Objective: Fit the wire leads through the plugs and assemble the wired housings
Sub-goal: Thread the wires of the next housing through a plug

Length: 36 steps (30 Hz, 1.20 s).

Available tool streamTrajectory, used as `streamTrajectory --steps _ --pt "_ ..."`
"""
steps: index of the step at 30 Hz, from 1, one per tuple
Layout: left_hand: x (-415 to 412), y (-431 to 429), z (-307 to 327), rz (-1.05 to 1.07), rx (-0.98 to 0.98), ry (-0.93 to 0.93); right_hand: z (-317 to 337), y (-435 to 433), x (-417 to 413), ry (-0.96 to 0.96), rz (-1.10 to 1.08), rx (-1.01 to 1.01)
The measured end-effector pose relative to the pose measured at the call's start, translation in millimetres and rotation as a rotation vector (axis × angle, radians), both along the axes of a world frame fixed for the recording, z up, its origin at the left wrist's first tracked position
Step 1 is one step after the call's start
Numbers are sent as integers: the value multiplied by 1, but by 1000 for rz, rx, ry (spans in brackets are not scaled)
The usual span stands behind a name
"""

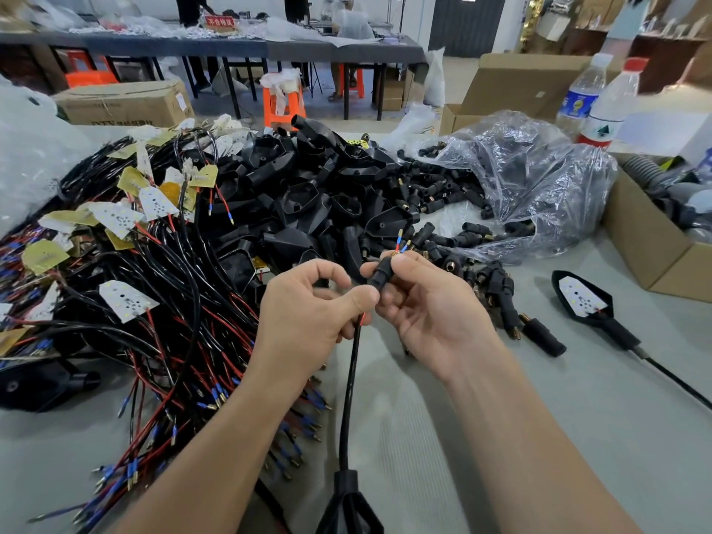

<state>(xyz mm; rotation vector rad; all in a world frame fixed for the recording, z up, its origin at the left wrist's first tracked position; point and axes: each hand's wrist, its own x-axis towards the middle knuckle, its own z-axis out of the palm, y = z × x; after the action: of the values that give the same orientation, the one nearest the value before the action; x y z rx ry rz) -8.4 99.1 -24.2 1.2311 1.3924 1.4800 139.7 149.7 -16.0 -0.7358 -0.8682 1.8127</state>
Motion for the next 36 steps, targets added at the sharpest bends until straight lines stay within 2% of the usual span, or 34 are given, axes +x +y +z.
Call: streamTrajectory --steps 5,9,11,16,18,20,21,23,25,27,29,33,36 --pt "-3 2 -3 -9 -43 127 0 -3 -1 -81 49 104" --pt "-4 1 -3 -48 -81 271 -1 -3 -3 -212 -124 139" --pt "-4 0 -2 -83 -86 274 1 -2 -2 -207 -201 101" --pt "6 0 -2 -230 -156 254 4 4 6 -50 -339 -20" --pt "7 1 2 -275 -176 188 2 5 4 -102 -388 12" --pt "7 0 2 -288 -178 164 -1 6 3 -311 -464 120" --pt "8 -1 1 -235 -147 217 -2 7 4 -450 -502 182" --pt "13 -8 -2 -46 -24 445 -4 8 6 -645 -574 264" --pt "21 -14 -4 80 82 654 -5 7 4 -628 -591 274" --pt "25 -14 -3 91 92 711 -4 6 2 -527 -557 239" --pt "23 -11 0 11 -9 556 -2 6 2 -433 -534 208" --pt "14 -5 10 -327 -296 -4 -1 6 1 -304 -515 169" --pt "10 -5 12 -433 -382 -175 0 7 3 -590 -629 363"
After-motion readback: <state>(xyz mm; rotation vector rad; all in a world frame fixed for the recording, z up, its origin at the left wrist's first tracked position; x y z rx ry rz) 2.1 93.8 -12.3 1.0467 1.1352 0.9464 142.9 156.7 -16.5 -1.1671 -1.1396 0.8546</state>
